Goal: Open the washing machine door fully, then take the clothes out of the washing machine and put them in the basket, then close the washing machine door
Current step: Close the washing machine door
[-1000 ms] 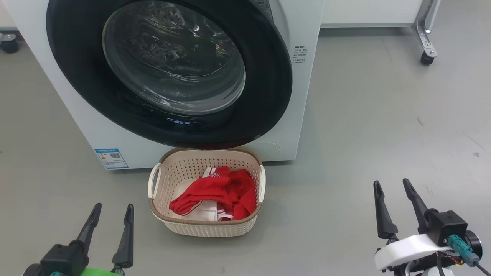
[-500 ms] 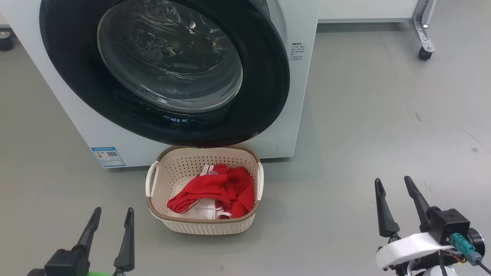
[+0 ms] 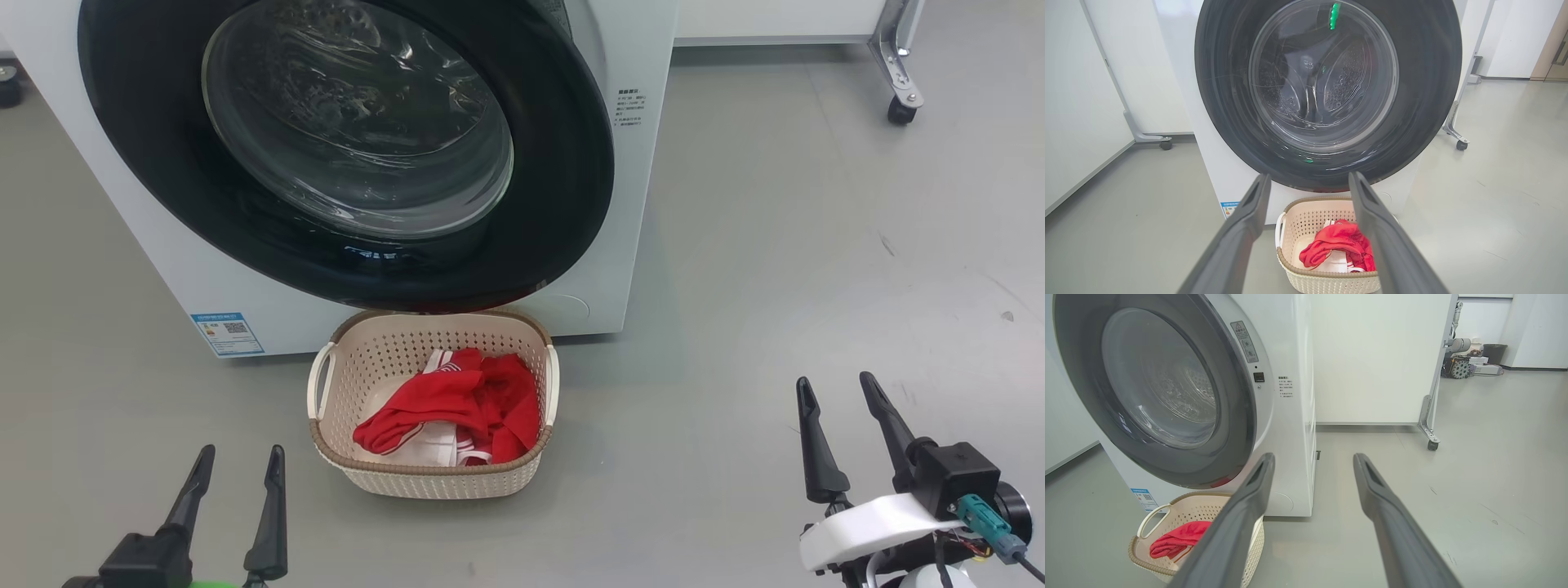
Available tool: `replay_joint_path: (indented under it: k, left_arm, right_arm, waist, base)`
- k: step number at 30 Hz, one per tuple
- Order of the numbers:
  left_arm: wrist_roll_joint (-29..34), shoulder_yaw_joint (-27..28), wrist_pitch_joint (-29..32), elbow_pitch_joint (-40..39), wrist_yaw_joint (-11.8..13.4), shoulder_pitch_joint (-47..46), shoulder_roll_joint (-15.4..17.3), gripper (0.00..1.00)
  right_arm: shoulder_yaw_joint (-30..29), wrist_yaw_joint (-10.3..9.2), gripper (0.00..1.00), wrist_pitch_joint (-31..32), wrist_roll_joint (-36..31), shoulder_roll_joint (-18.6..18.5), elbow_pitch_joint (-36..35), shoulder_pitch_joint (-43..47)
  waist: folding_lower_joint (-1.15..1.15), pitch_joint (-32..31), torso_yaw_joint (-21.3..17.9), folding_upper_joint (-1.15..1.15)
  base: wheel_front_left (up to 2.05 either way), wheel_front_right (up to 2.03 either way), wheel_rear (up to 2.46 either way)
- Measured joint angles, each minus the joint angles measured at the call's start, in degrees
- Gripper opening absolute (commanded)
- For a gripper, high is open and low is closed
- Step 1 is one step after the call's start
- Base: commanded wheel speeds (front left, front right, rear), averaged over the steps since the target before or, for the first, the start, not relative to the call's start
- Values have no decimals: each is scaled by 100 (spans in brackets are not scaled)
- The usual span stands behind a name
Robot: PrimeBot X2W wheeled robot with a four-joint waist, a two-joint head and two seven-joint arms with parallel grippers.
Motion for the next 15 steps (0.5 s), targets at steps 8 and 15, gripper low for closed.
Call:
replay_joint_path:
  k: [8, 15]
  left_arm:
    - [37, 4, -42, 31, 54, -2, -3, 100]
    - [38, 2, -44, 57, 57, -2, -9, 100]
  right_arm:
    - [0, 0, 0, 36, 1, 0, -46, 0]
    - [1, 5, 0, 57, 4, -4, -74, 1]
  waist:
    - [0, 15, 4, 0]
    - [0, 17, 12, 0]
  base:
    - [0, 0, 0]
    - [0, 0, 0]
